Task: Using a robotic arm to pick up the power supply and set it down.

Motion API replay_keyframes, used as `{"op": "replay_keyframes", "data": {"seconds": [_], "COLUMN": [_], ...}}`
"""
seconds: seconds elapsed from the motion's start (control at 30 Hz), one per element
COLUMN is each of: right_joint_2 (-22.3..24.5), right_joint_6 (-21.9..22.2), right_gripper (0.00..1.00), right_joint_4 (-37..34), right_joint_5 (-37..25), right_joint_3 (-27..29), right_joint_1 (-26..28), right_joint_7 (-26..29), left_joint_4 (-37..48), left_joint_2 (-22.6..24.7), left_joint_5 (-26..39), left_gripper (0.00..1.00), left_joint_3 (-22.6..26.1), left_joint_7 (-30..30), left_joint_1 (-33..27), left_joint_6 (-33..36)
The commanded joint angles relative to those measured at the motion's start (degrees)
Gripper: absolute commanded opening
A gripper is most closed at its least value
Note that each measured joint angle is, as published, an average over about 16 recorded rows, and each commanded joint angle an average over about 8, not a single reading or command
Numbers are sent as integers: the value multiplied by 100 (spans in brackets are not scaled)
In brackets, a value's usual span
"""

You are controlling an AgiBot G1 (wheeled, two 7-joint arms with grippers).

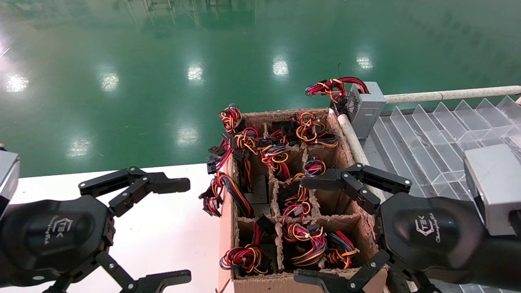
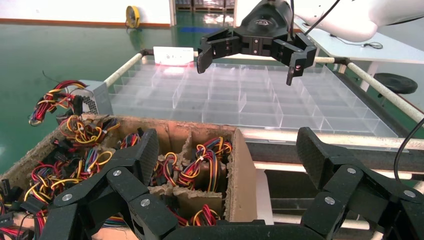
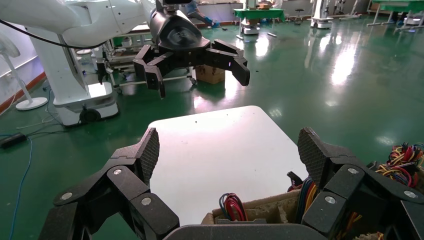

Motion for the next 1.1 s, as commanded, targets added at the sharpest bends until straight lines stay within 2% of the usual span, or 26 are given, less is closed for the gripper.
{"op": "replay_keyframes", "data": {"seconds": [0.03,0.4,0.67,0.93,1.1], "right_joint_2": [0,0,0,5,-28], "right_joint_6": [0,0,0,33,271], "right_gripper": [100,100,100,100,100], "right_joint_4": [0,0,0,-9,-138], "right_joint_5": [0,0,0,-33,-238], "right_joint_3": [0,0,0,2,1], "right_joint_1": [0,0,0,23,119], "right_joint_7": [0,0,0,-3,-65], "left_joint_4": [0,0,0,1,3], "left_joint_2": [0,0,0,0,0], "left_joint_5": [0,0,0,0,-1], "left_gripper": [100,98,0,0,0], "left_joint_3": [0,0,0,0,2], "left_joint_7": [0,0,0,1,2], "left_joint_1": [0,0,0,-1,-2], "left_joint_6": [0,0,0,0,1]}}
